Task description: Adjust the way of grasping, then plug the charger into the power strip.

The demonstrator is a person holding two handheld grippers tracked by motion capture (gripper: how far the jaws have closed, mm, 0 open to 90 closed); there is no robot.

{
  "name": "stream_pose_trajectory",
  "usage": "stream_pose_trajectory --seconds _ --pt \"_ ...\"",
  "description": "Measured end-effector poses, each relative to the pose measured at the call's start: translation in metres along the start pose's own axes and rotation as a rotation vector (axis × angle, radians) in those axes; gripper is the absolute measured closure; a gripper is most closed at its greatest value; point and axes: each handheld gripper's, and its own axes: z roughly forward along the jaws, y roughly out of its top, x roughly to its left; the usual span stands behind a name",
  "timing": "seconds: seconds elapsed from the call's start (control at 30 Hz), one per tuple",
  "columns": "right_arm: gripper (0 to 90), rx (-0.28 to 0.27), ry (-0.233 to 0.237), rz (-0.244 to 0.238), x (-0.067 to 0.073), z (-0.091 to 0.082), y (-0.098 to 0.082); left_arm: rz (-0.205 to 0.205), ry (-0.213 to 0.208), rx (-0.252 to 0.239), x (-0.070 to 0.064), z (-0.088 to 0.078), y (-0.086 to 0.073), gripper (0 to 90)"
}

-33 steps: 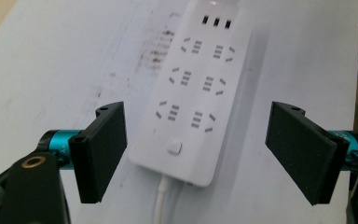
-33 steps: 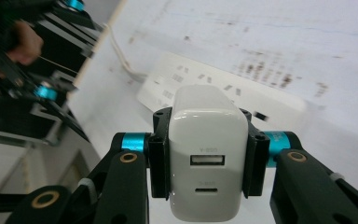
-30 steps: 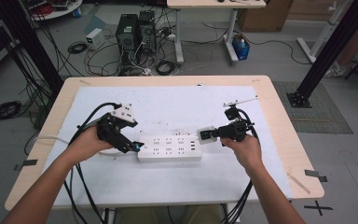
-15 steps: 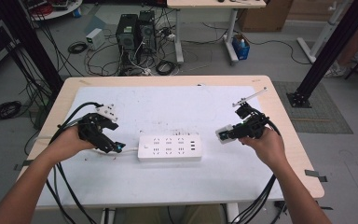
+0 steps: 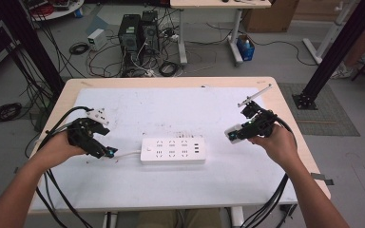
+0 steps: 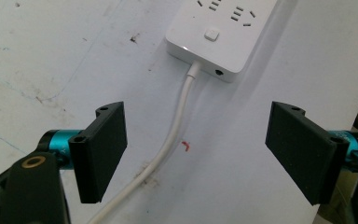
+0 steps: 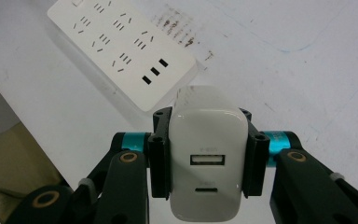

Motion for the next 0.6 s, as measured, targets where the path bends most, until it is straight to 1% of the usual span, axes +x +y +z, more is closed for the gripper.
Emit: stream_pose_trajectory --seconds 0.07,0.13,0.23,0.33,0.43,0.5,0.53,0.57,0.6 --pt "62.1 0.004 -0.006 -0.009 0.0003 0.0001 -0.0002 0.003 0.003 0.001 -0.0001 -0.0008 0.0007 20.7" --pt "62.1 0.009 -0.011 -0.008 0.0010 -0.0004 -0.0012 0.015 -0.001 0.009 -0.0001 -0.0014 0.0023 20.7" --pt "62.1 0.004 -0.011 -0.008 0.0010 -0.0016 -0.0021 0.019 -0.002 0.006 0.0000 -0.0010 0.0042 20.7" --pt "62.1 -0.005 -0.012 -0.003 0.0005 -0.0039 -0.0033 0.033 -0.007 0.012 0.0008 0.0000 0.0069 20.7" --pt "62.1 0.002 -0.016 -0.031 0.0020 -0.0031 -0.0034 0.041 -0.010 0.022 0.0013 0.0007 0.0073 20.7" --pt "62.0 0.003 -0.016 -0.042 0.0033 -0.0025 -0.0026 0.034 -0.013 0.024 0.0014 0.0010 0.0070 20.7" --pt "62.1 0.003 -0.015 -0.049 0.0044 -0.0026 -0.0017 0.042 -0.018 0.033 0.0025 0.0006 0.0070 20.7" --pt "62.0 0.004 -0.012 -0.059 0.0055 -0.0024 -0.0007 0.039 -0.024 0.033 0.0028 0.0010 0.0067 20.7" --pt "62.1 0.004 -0.011 -0.062 0.0067 -0.0021 0.0003 0.045 -0.026 0.045 0.0042 0.0012 0.0068 20.7"
